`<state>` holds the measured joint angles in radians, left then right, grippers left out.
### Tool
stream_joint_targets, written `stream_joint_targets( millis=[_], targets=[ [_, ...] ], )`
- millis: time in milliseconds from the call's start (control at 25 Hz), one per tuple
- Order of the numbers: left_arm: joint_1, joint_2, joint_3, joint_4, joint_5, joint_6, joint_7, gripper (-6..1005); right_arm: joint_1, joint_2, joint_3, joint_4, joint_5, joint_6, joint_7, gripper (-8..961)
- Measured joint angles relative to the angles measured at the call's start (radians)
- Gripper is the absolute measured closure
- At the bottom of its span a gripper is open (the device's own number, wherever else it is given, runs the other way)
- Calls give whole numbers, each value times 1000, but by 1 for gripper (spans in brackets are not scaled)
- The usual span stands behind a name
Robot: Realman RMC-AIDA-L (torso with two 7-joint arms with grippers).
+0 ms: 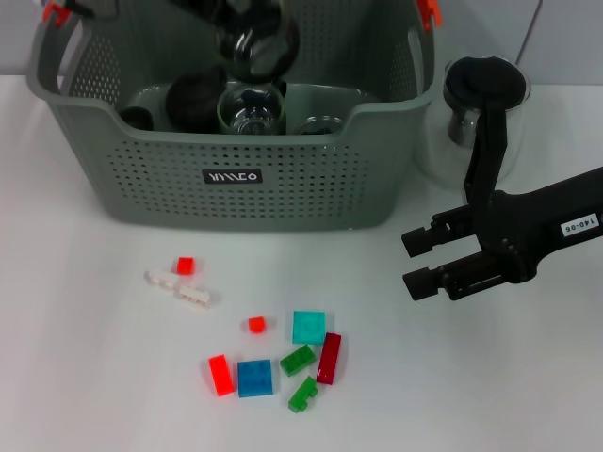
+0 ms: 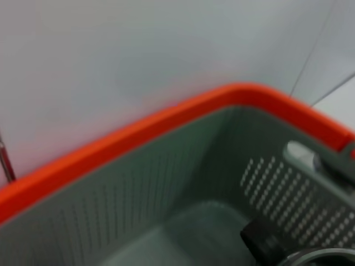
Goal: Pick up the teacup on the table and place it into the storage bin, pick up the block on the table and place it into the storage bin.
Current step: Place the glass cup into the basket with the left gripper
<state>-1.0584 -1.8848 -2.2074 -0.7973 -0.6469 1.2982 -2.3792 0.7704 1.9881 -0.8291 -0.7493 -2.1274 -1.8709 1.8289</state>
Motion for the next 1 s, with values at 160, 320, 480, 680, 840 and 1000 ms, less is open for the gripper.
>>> stream_joint_targets(
  millis=[160,320,480,680,840,1000],
  targets=[
    [0,-33,2,1,43,-16,8,957,0,0,0,2,-1,2,0,193],
    [-1,-62,7,3,77,-40,9,957,1,0,-3,5,-1,4,-6,194],
    [-4,-81,17,3,82,-49,9,956,1,2,-6,5,-2,6,-9,194],
    [-4,-97,60,3,83,-85,2,956,1,3,-7,7,-2,6,-19,194],
    [-3,-109,68,15,84,-114,1,956,-2,3,-7,7,-2,6,-21,194],
    [-7,-111,80,26,84,-127,0,956,-5,3,-8,7,-2,6,-21,194]
  ],
)
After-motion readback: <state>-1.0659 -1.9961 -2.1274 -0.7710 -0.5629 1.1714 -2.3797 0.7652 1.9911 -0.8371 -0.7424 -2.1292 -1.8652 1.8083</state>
